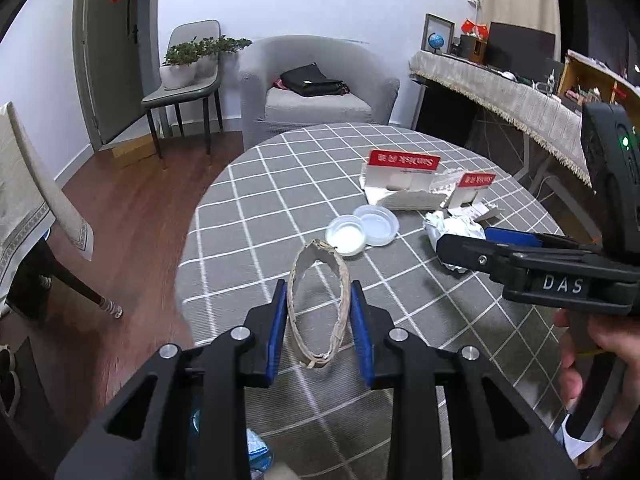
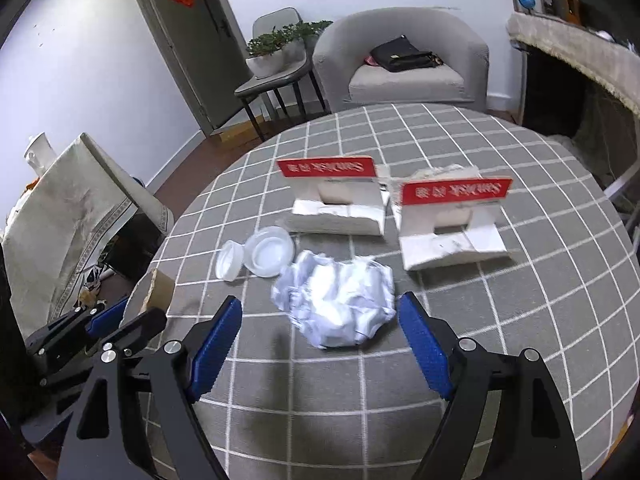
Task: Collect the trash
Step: 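Grasp the brown twine coil with the left tool while the right tool grasps the crumpled foil ball, then carry the twine coil and foil ball with both tools over the teal bin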
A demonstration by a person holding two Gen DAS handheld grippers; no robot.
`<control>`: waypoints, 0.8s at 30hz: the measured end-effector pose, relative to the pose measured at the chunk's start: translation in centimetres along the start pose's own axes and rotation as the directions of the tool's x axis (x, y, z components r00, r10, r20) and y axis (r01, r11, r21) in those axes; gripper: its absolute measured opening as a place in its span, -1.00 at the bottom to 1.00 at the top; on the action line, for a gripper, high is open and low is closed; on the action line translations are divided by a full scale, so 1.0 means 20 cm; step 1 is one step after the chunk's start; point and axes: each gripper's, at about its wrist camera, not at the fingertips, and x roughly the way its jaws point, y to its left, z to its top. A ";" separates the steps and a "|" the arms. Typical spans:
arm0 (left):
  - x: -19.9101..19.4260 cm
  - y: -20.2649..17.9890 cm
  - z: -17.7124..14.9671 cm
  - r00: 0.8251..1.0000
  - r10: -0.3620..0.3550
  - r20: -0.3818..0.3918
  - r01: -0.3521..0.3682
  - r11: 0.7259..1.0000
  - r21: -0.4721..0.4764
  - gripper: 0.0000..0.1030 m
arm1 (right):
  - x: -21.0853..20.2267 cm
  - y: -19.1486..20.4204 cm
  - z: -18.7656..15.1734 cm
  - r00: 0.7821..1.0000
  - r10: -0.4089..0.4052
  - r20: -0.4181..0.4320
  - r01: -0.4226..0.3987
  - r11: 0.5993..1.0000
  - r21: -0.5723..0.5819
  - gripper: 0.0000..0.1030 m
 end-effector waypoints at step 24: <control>-0.16 0.40 -0.08 0.999 0.044 -0.002 -0.044 0.993 -0.114 -0.36 | 0.03 0.31 0.06 0.996 -0.033 0.082 0.039 0.996 -0.078 0.11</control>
